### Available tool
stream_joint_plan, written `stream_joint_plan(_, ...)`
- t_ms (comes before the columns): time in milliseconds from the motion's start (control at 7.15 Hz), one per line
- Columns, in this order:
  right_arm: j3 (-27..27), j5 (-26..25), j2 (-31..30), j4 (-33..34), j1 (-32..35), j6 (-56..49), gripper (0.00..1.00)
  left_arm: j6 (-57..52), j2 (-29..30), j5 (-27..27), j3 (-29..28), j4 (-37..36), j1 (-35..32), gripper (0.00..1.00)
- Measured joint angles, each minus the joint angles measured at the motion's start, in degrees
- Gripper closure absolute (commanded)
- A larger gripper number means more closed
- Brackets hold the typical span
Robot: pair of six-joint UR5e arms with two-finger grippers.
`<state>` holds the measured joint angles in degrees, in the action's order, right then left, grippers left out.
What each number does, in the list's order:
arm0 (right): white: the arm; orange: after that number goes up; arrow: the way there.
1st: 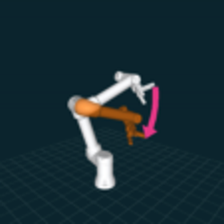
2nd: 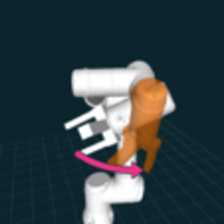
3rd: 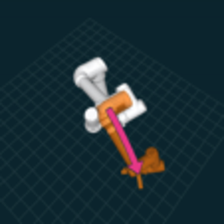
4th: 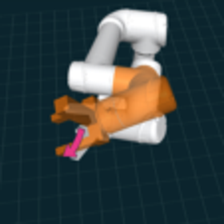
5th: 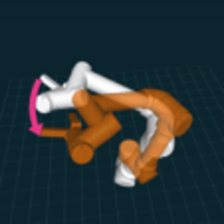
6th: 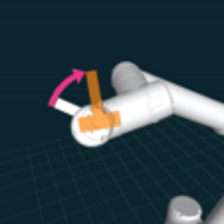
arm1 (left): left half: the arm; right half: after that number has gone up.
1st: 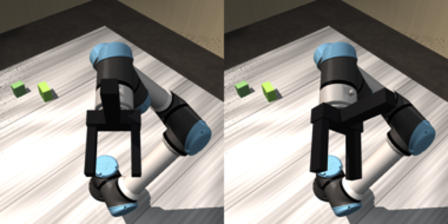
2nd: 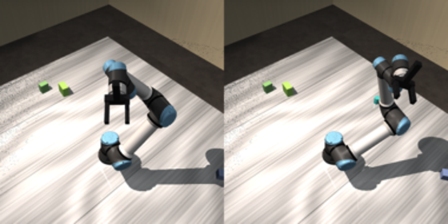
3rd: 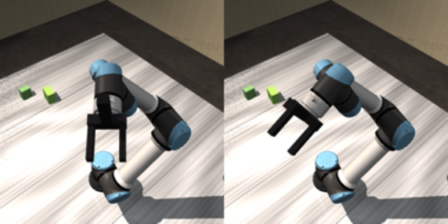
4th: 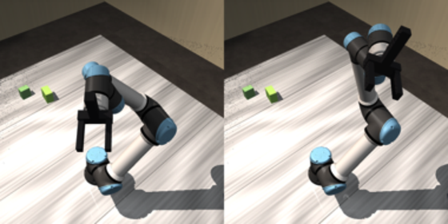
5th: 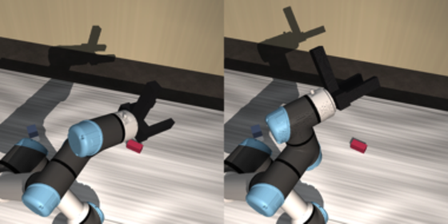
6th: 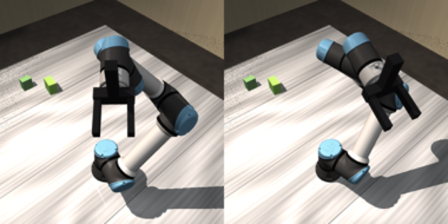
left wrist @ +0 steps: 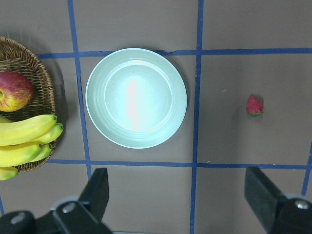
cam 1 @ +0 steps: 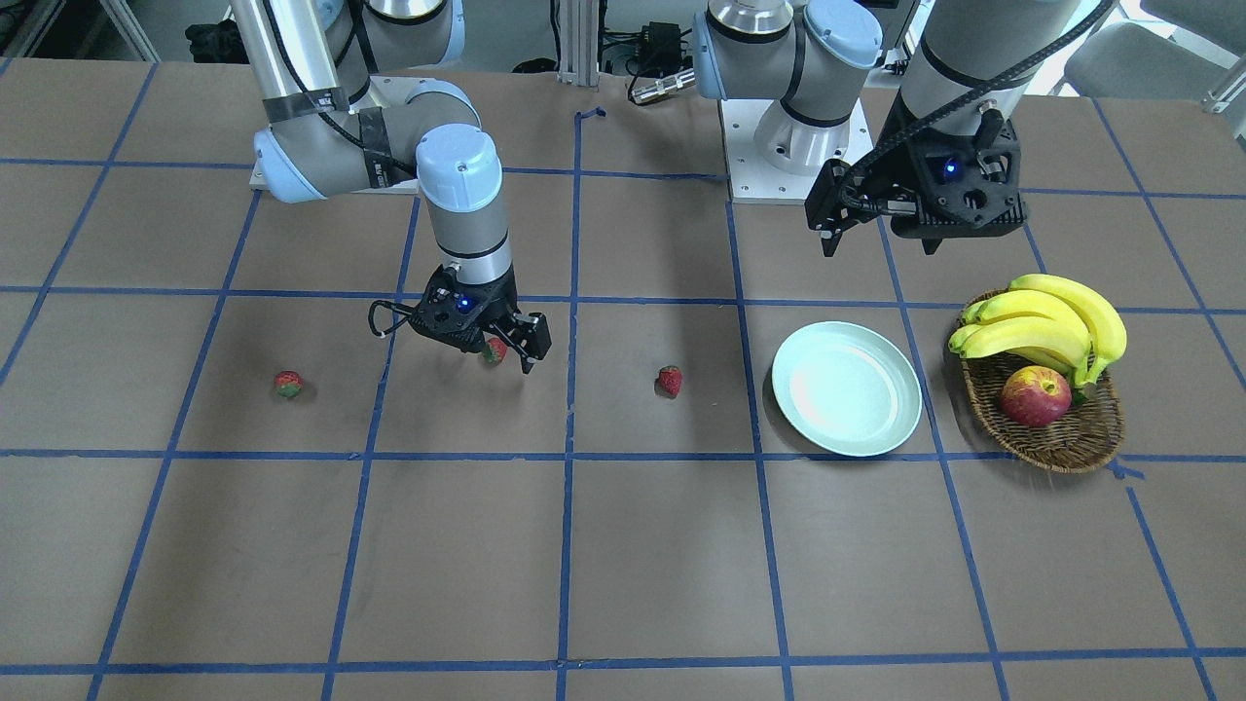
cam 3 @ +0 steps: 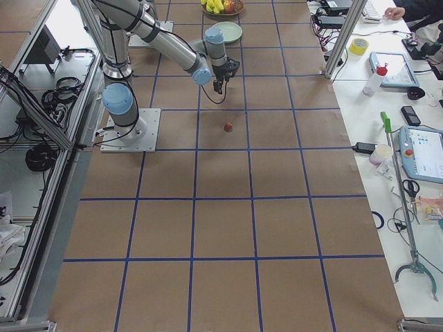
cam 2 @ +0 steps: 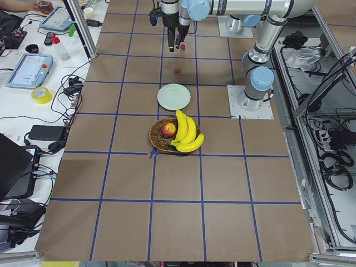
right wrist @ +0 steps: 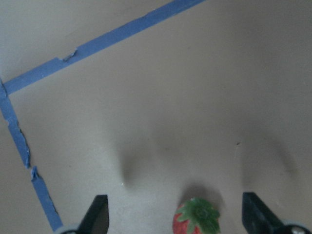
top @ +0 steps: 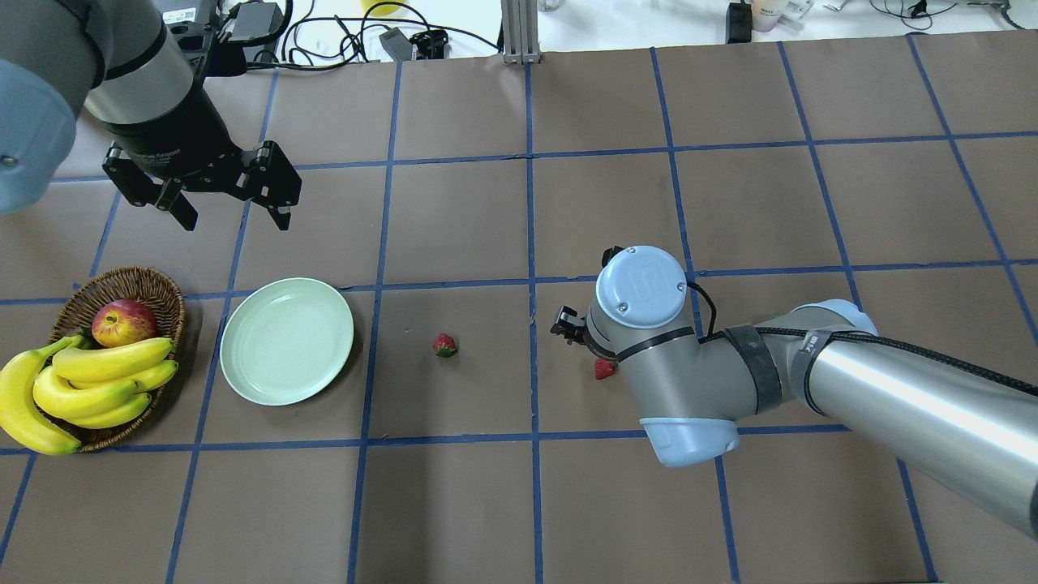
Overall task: Collect all strawberries into plate
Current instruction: 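Move the right gripper to the next strawberry and grasp it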
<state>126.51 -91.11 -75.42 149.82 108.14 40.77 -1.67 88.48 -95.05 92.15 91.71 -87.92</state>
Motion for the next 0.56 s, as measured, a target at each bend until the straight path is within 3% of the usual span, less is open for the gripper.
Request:
stream_joint_plan(140,0.0,-0.2,0.1,-0.1,0.2,-2.1,0.44,0.0,-0.1,-0.7,0.3,-0.2,0.0,0.0)
stream_joint_plan(559,0.0,0.2,0.3,-0.4,0.3,-5.6,0.42,-0.1,-0.1,-1.6,0.7,-0.3,0.1,0.0)
